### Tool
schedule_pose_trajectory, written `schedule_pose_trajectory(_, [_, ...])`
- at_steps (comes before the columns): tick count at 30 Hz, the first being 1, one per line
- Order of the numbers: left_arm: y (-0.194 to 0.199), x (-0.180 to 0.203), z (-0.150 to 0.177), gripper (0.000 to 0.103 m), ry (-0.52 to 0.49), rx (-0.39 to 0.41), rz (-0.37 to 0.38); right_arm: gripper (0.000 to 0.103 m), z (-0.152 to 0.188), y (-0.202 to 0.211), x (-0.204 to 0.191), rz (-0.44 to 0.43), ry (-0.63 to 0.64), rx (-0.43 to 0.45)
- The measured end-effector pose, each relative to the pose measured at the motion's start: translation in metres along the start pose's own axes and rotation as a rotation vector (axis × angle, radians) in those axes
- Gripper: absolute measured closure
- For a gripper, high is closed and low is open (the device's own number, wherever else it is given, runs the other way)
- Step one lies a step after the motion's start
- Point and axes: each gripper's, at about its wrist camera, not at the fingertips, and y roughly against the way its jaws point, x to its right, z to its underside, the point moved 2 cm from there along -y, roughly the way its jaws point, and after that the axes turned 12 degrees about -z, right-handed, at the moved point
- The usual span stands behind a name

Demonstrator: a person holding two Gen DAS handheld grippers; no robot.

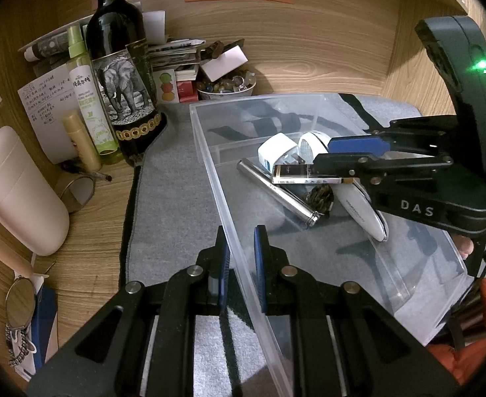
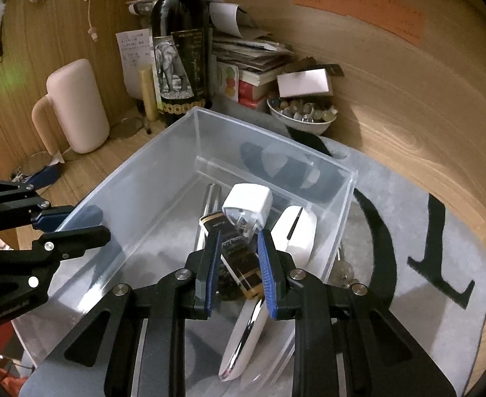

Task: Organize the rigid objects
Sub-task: 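Lower the lighter into the box beside the adapter, open right tool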

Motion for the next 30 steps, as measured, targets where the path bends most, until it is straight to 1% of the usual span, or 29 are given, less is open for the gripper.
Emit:
schedule_pose_trajectory(2, [0.000,0.000,0.000,0.089,0.000,0.000,0.000,0.081,0.000,0.002,0.000,-0.004,-0.002,0.003])
schedule_pose_trajectory(6, [0.000,0.001,0.000,0.089,0.000,0.000,-0.001,0.069,0.000,0.013,0.001,0.009,-0.004,0.029])
schedule_pose_trajectory(9, [0.000,0.001,0.000,0.089,0.000,0.000,0.000,0.067,0.001,0.027,0.003,0.023,-0.005,0.053])
schedule_pose_trajectory(12, [0.000,0.000,0.000,0.089,0.000,0.000,0.000,0.062,0.003,0.045,0.008,0.056,-0.005,0.087])
schedule_pose_trajectory(17, [0.000,0.001,0.000,0.089,0.000,0.000,-0.001,0.062,0.005,0.077,0.023,0.110,-0.038,0.155])
schedule_pose_trajectory(21, [0.000,0.001,0.000,0.089,0.000,0.000,-0.001,0.062,0.009,0.101,0.036,0.168,-0.053,0.187])
schedule_pose_trajectory(25, [0.000,0.001,0.000,0.089,0.001,0.000,0.000,0.059,0.023,0.115,0.051,0.232,-0.083,0.182])
schedule_pose_trajectory(27, [0.000,0.001,0.000,0.089,0.002,0.000,-0.001,0.058,0.032,0.118,0.059,0.254,-0.104,0.166])
schedule_pose_trajectory(30, [0.000,0.001,0.000,0.089,0.001,0.001,-0.001,0.058,0.049,0.116,0.075,0.281,-0.147,0.119])
